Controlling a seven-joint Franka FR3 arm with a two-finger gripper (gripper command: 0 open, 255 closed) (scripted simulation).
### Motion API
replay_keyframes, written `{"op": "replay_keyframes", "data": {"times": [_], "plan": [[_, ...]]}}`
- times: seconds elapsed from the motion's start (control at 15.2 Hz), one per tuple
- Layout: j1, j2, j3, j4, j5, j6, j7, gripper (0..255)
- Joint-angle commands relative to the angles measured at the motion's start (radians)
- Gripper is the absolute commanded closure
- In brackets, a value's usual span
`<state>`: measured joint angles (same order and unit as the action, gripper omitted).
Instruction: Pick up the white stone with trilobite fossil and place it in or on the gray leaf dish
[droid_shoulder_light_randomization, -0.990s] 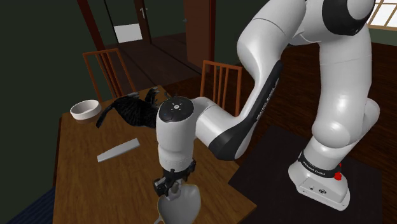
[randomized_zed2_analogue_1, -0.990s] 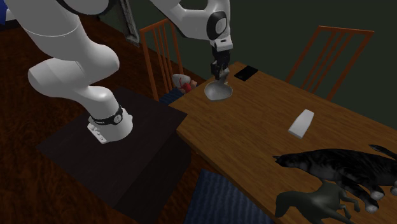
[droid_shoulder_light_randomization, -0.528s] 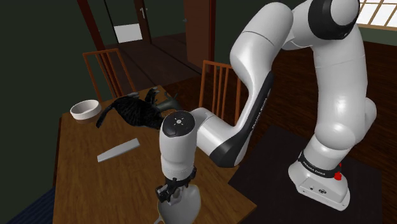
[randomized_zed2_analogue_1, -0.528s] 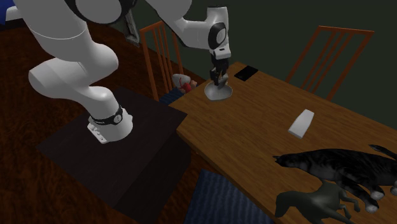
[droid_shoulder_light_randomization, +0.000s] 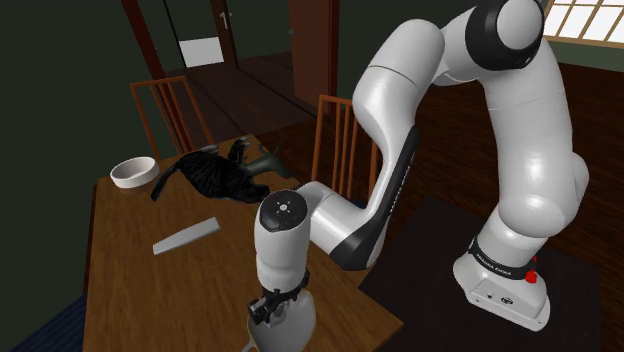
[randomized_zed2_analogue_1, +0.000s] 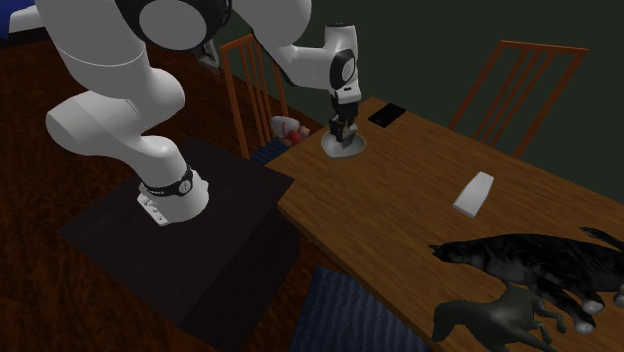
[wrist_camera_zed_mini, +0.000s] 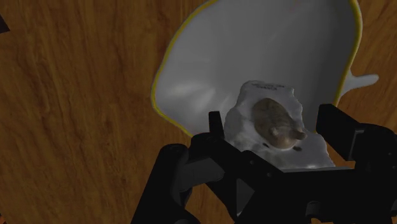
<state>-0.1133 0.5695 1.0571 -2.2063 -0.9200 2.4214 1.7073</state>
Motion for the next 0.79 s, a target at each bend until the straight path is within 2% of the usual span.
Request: {"op": "replay_keyframes", "data": {"times": [0.0, 0.2, 0.26, 0.59, 0.73], "plan": [[0.002, 0.002, -0.002, 0.001, -0.002, 0.001, 0.001, 255], [0.002, 0.002, -0.002, 0.001, -0.002, 0.001, 0.001, 255], [0.002, 0.002, -0.002, 0.001, -0.002, 0.001, 0.001, 0], [0.002, 0.002, -0.002, 0.001, -0.002, 0.001, 0.001, 0], [-0.064, -0.051, 0.08, -0.014, 0.07, -0.026, -0.041, 0]]}}
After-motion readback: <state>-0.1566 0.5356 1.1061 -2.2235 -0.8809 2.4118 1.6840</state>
